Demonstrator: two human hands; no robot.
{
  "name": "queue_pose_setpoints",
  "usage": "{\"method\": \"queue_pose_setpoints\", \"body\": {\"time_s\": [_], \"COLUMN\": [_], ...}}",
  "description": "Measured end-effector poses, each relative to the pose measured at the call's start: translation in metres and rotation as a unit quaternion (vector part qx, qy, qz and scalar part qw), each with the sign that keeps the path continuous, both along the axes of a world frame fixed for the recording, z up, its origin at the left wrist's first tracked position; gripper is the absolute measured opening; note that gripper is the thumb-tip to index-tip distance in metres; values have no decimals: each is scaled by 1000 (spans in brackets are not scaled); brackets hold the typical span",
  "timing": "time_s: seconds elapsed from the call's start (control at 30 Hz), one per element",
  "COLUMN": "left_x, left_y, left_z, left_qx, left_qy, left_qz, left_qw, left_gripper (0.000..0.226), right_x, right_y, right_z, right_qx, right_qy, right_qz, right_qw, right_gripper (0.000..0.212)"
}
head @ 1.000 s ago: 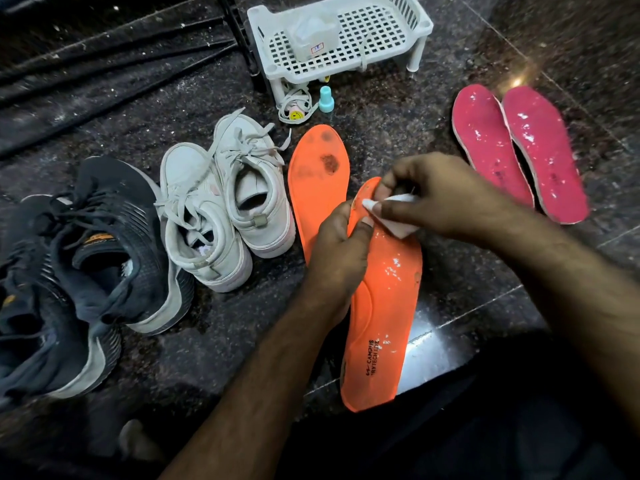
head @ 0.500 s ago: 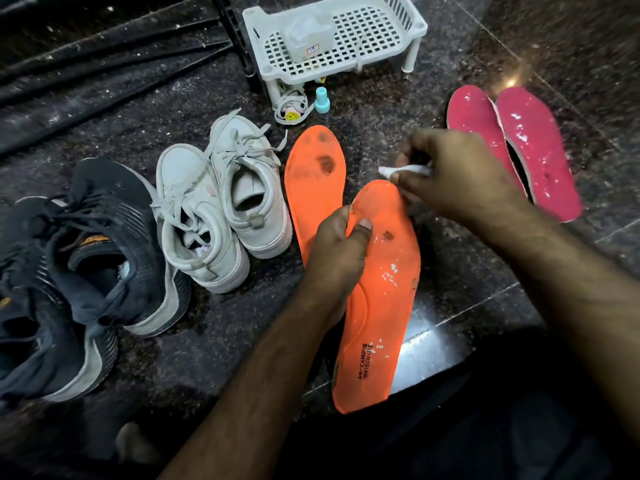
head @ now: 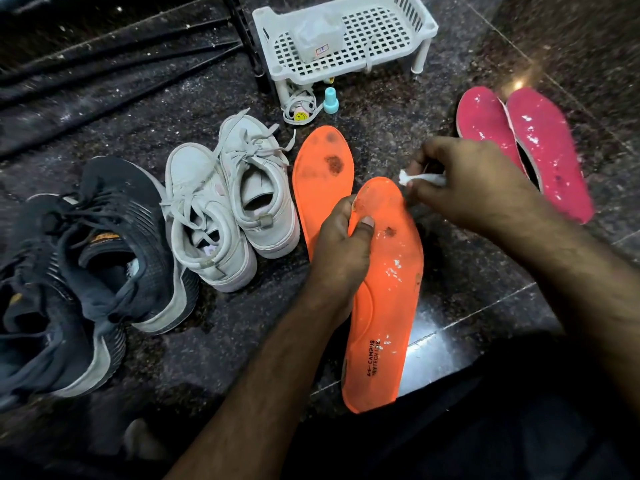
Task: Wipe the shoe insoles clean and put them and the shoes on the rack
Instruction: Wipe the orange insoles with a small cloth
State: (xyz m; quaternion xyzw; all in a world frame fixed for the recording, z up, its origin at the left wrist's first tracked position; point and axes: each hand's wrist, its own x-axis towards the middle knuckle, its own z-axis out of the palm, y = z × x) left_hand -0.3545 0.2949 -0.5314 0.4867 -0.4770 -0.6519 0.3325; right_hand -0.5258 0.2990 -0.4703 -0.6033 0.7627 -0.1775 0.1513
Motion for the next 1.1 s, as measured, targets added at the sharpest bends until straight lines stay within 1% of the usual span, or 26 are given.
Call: {"method": "queue_pose_setpoints", "body": {"time_s": [0.1, 0.17, 0.23, 0.33, 0.43, 0.57, 0.7, 0.9, 1.03, 1.1], "left_x": [-1, -1, 0, 1, 1, 1, 1, 0, 1, 1], "left_y": [0, 0, 0, 0, 0, -1, 1, 1, 1, 1], "left_z": [2, 2, 2, 3, 4, 3, 6, 8, 6, 6], "left_qx": [-3, -4, -11, -22, -27, -35, -31, -38, -29, -32], "left_qy": [7, 6, 4, -4, -14, -23, -12, -7, -14, -15], "left_qz": [-5, -11, -17, -13, -8, -11, -21, -26, -24, -20], "left_qw": [1000, 1000, 1000, 1000, 1000, 999, 999, 999, 999, 999], "left_gripper": [32, 34, 34, 32, 33, 35, 37, 39, 38, 38], "right_x": [9, 13, 11, 6, 6, 11, 13, 13, 9, 8], "right_y": [0, -1, -2, -3, -1, -1, -4, -4, -2, -1], "right_z": [6, 2, -3, -3, -5, -1, -1, -2, -1, 0], "right_qx": [-22, -9, -1, 22, 52, 10, -31, -23, 22, 24], "right_qy": [-51, -41, -24, -25, -13, -25, -21, -12, 5, 4], "right_qz": [49, 64, 51, 19, 23, 16, 12, 18, -4, 0], "right_qw": [997, 997, 998, 999, 998, 1000, 999, 1000, 1000, 1000], "right_gripper": [10, 9, 9, 7, 4, 5, 6, 8, 6, 5]}}
